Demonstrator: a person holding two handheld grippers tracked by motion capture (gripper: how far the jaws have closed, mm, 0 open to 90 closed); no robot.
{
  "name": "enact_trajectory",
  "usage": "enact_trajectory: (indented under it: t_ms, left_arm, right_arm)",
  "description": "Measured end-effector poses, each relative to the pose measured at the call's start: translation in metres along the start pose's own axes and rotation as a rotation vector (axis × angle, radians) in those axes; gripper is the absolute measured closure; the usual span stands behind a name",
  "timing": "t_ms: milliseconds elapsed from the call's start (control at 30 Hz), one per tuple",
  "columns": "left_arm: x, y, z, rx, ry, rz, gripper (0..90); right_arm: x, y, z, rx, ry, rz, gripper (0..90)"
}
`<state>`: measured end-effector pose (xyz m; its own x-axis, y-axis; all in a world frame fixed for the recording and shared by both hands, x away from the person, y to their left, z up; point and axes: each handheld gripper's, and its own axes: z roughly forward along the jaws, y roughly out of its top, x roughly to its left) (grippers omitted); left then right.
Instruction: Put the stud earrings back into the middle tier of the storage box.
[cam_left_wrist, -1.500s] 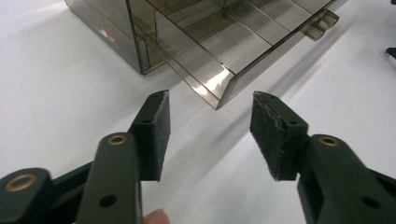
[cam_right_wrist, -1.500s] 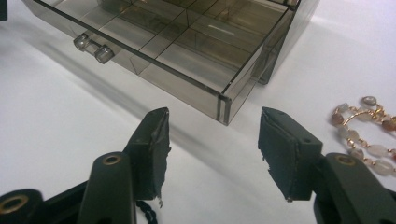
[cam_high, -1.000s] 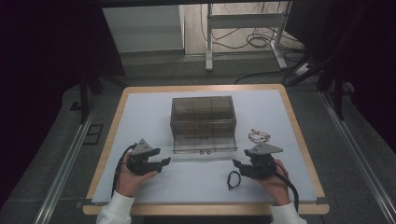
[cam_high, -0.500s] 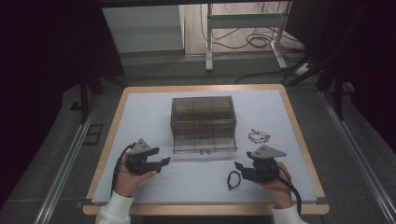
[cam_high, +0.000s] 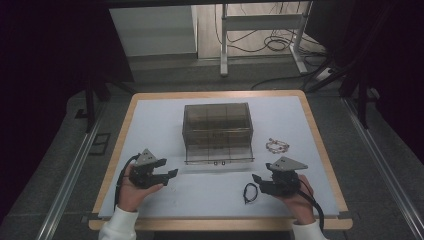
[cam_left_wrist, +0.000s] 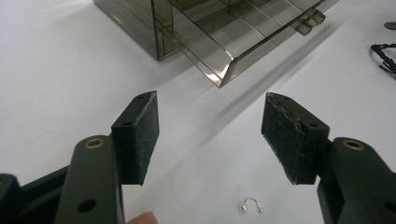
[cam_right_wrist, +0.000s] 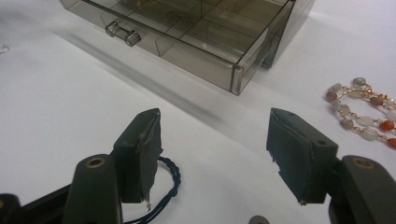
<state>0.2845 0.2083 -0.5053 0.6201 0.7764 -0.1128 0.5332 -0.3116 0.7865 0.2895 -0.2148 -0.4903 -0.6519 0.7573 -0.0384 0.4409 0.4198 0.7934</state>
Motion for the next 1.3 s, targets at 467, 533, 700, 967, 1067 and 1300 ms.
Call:
enact_trajectory:
  t_ms: [467,533,700,967,1067,1300]
  left_arm:
    - [0.002,-0.003,-0.005,0.059,0.001,0.008,42.2]
    - [0.001,-0.003,-0.005,0.066,-0.002,0.010,42.4]
    - [0.000,-0.003,-0.005,0.096,-0.003,0.029,42.6]
    - [-0.002,-0.004,-0.011,0.146,0.000,0.059,44.7]
    - [-0.001,-0.003,-0.013,0.157,-0.005,0.063,46.9]
    - [-0.002,-0.005,-0.013,0.184,-0.013,0.078,47.8]
  right_arm:
    - [0.000,-0.002,0.002,0.008,-0.003,-0.001,34.5]
    - [0.000,-0.002,0.003,0.010,-0.002,-0.001,34.4]
    - [-0.001,-0.004,0.004,0.017,-0.001,0.000,34.2]
    - [-0.003,-0.004,0.004,0.019,-0.005,0.004,34.2]
    - [-0.003,-0.005,0.003,0.020,-0.009,0.003,34.2]
    - [-0.004,-0.005,0.003,0.020,-0.014,0.006,34.1]
